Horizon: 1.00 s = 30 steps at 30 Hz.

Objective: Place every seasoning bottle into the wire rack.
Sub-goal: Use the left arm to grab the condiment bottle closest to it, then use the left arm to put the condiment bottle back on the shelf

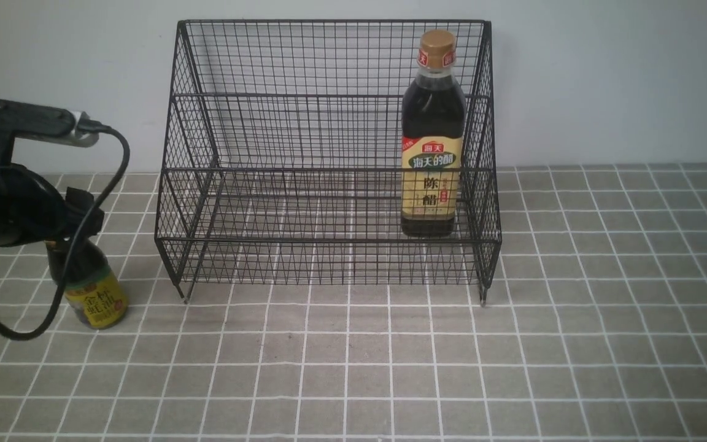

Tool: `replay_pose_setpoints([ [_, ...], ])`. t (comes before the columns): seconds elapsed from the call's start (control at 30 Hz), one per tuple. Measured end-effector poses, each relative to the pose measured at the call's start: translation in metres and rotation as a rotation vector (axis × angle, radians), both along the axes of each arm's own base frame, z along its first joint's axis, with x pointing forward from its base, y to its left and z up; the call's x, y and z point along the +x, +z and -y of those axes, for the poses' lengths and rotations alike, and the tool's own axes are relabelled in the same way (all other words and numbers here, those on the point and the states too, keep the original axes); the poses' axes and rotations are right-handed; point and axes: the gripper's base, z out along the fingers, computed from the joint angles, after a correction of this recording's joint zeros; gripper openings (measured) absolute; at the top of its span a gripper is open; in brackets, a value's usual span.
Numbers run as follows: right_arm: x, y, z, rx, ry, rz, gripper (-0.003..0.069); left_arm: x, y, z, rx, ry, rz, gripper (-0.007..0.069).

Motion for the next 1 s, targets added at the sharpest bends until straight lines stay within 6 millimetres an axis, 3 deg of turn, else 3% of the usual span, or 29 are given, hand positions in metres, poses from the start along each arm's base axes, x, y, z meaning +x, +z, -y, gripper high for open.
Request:
replay_pose_setpoints([
  [0.03,0.0,0.0,0.0,0.0,0.0,0.0,-0.0013,0.0,-0.001,0.0,0.0,0.0,-0.002,0.0611],
  [0.17,0.0,0.0,0.0,0.0,0.0,0.0,-0.0013,0.005,-0.014,-0.001,-0.004,0.002,-0.038,0.0493],
  [0.27,0.0,0.0,0.0,0.0,0.0,0.0,-0.0013,0.006,-0.017,-0.001,-0.006,0.002,-0.049,0.0299],
  [0.47,0.0,0.0,0.0,0.0,0.0,0.0,-0.0013,0.0,-0.009,0.002,-0.014,-0.018,-0.059,0.0311],
  [0.63,0.0,0.0,0.0,0.0,0.0,0.0,-0.0013,-0.015,0.03,0.006,-0.019,-0.043,0.015,0.0311],
  [0.7,0.0,0.0,0.0,0.0,0.0,0.0,-0.0013,-0.025,0.065,0.011,-0.049,-0.052,0.097,0.0311],
  [0.73,0.0,0.0,0.0,0.0,0.0,0.0,-0.0013,-0.027,0.069,0.012,-0.057,-0.053,0.107,0.0311],
  [0.77,0.0,0.0,0.0,0.001,0.0,0.0,-0.0013,-0.035,0.095,0.017,-0.101,-0.061,0.17,0.0311],
  [0.8,0.0,0.0,0.0,0.003,-0.001,0.0,-0.0013,-0.036,0.098,0.018,-0.106,-0.064,0.176,0.0311],
  [0.87,0.0,0.0,0.0,0.003,-0.001,0.0,-0.0013,-0.047,0.126,0.029,-0.152,-0.104,0.249,0.0311],
  [1.0,0.0,0.0,0.0,0.007,-0.001,0.0,-0.0013,-0.056,0.15,0.056,-0.192,-0.217,0.319,0.0311],
])
